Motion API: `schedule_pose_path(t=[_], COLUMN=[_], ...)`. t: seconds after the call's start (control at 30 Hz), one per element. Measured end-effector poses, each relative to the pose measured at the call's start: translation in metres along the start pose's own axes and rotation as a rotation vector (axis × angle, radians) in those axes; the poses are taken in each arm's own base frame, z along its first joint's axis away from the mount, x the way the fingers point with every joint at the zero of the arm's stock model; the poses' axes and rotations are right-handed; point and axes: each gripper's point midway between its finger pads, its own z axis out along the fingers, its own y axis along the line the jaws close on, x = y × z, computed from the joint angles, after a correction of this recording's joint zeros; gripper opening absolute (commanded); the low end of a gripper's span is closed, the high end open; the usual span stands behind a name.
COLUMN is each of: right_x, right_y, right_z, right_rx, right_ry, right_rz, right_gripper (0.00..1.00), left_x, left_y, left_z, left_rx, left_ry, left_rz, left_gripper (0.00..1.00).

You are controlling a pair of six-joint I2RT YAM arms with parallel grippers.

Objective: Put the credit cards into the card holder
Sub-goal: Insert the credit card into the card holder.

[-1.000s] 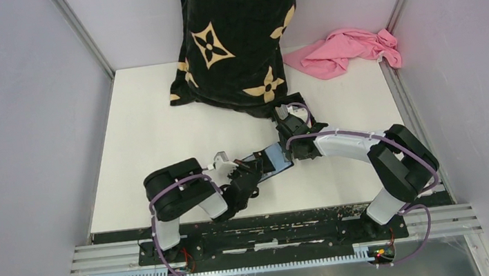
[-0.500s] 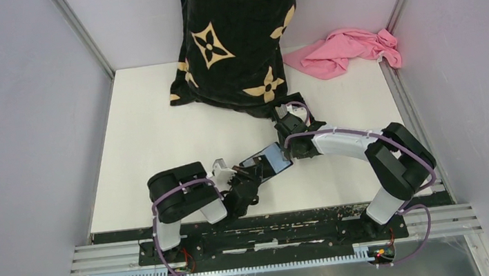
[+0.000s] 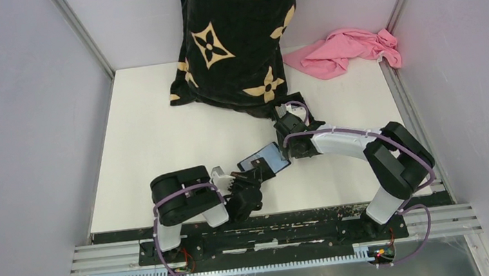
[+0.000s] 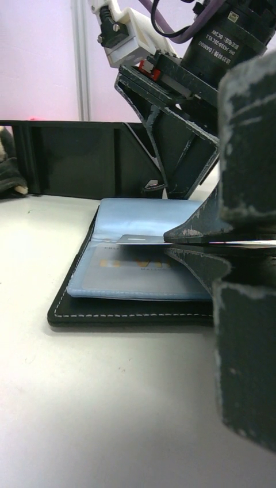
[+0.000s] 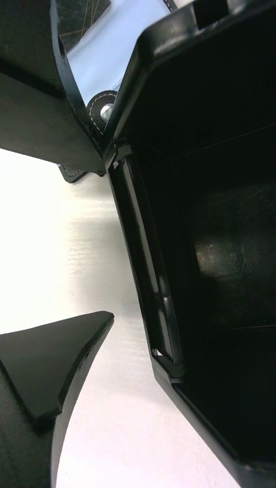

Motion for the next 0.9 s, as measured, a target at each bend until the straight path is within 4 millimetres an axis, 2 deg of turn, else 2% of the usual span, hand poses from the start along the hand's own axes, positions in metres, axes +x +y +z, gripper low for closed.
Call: schedule_pose_path(t=[0.4,0.9], right_x=[-0.003,-0.008], right_y=[0.009,0.018], right_z=[0.003,0.006], right_rx=[-0.023,-0.044], right_ry=[0.005,-0.001], right_rz=[0.005,0.011], right_gripper=[1.00,1.00], left_x=[-0.013,-0.027], left_y=[0.003,0.001], left_z=[0.009,0.026], left_rx=[-0.002,0.007], left_ry=[-0.059,-0.020], left_rz=[-0.039,0.031], left_gripper=[0.03,0.03])
